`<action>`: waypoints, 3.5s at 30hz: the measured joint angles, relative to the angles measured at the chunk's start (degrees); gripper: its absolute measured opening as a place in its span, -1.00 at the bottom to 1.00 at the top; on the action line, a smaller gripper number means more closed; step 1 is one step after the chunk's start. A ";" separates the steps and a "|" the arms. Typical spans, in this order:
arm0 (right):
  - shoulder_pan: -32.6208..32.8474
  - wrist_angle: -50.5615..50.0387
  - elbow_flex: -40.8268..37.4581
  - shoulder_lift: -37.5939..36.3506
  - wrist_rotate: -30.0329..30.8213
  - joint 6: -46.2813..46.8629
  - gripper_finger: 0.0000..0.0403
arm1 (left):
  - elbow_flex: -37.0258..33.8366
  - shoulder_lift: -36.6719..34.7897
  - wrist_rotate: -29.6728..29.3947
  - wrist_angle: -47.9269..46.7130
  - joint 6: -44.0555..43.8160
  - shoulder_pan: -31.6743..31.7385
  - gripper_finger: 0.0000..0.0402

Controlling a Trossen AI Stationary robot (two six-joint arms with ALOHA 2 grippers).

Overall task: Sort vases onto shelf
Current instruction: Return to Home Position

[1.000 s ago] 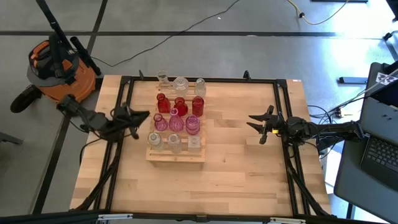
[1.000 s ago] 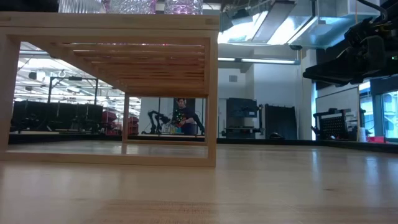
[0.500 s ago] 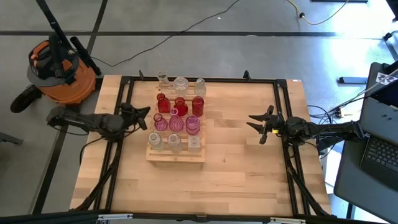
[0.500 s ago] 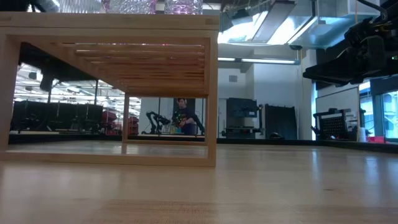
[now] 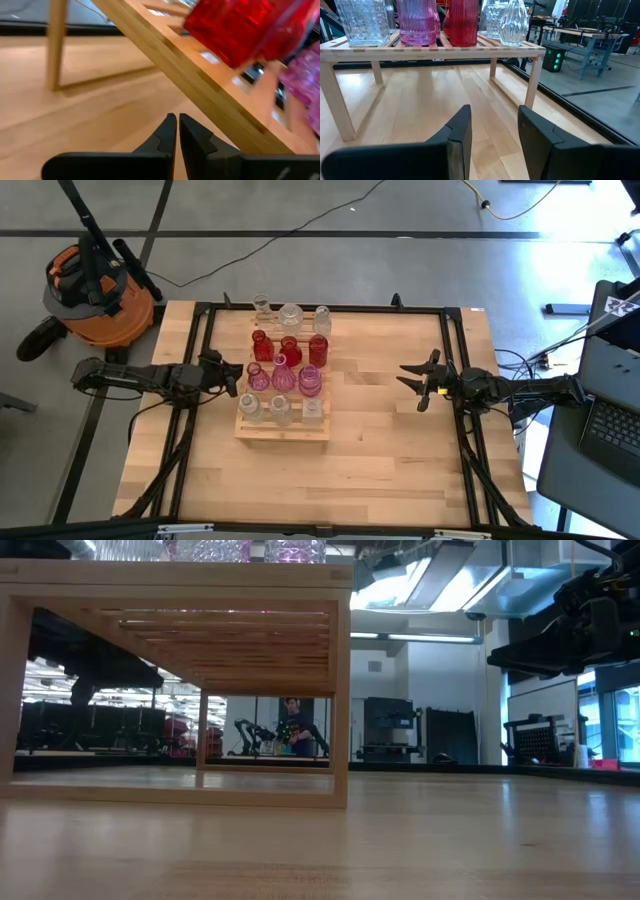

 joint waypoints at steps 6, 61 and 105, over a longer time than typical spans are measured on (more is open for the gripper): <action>0.02 0.02 0.00 0.00 0.00 0.00 -0.45 | 0.00 0.00 7.46 -0.11 3.53 0.01 -0.93; 0.00 0.08 -0.02 0.00 0.00 0.00 -0.45 | 0.00 0.00 19.68 -0.20 16.68 -0.01 -0.92; 0.00 0.09 -0.02 0.00 0.00 0.00 -0.45 | 0.00 0.02 19.68 -0.20 16.66 -0.01 -0.92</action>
